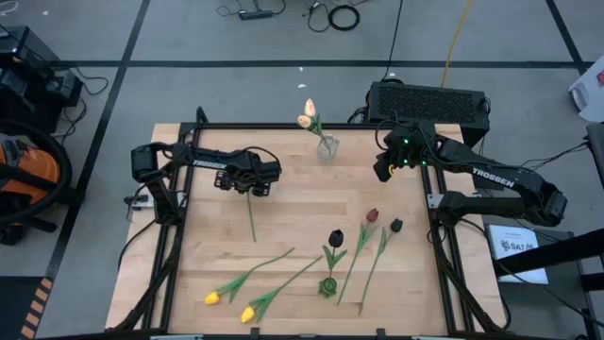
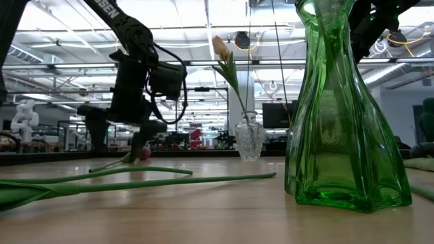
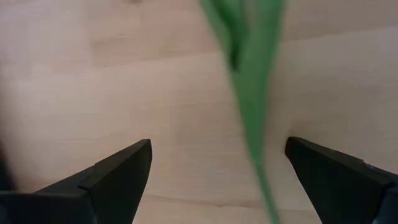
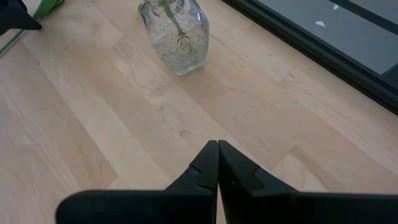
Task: Sort flowers into vase by color
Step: Put the left red tulip into the green flower vase
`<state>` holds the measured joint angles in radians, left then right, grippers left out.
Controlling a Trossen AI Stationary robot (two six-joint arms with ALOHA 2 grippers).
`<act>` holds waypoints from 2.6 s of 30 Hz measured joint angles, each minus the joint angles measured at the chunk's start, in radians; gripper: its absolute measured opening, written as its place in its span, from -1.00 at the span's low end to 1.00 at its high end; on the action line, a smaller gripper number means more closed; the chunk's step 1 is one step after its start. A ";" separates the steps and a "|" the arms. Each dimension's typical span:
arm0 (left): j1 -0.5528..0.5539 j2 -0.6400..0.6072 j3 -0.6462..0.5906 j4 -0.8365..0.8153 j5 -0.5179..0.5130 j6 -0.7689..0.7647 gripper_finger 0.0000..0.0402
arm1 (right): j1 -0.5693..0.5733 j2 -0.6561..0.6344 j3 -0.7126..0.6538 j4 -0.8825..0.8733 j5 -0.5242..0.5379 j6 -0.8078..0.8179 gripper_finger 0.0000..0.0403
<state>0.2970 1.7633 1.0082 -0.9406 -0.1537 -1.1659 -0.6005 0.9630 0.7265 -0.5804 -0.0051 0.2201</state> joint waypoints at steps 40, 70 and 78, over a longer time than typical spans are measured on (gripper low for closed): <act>0.144 -0.015 -0.076 0.246 0.151 0.347 -0.94 | 0.000 -0.022 0.000 -0.204 -0.030 0.167 -1.00; -0.784 -0.512 -0.044 1.124 -0.758 0.790 -0.99 | 0.181 -0.551 0.000 -0.557 -0.092 0.444 -1.00; -0.903 -0.329 -0.043 1.546 -0.804 0.939 -1.00 | 0.208 -0.551 -0.001 -0.592 -0.130 0.383 -1.00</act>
<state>-0.6057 1.4339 0.9650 0.6053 -0.9580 -0.2265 -0.3926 0.4122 0.7258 -1.1723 -0.1348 0.6026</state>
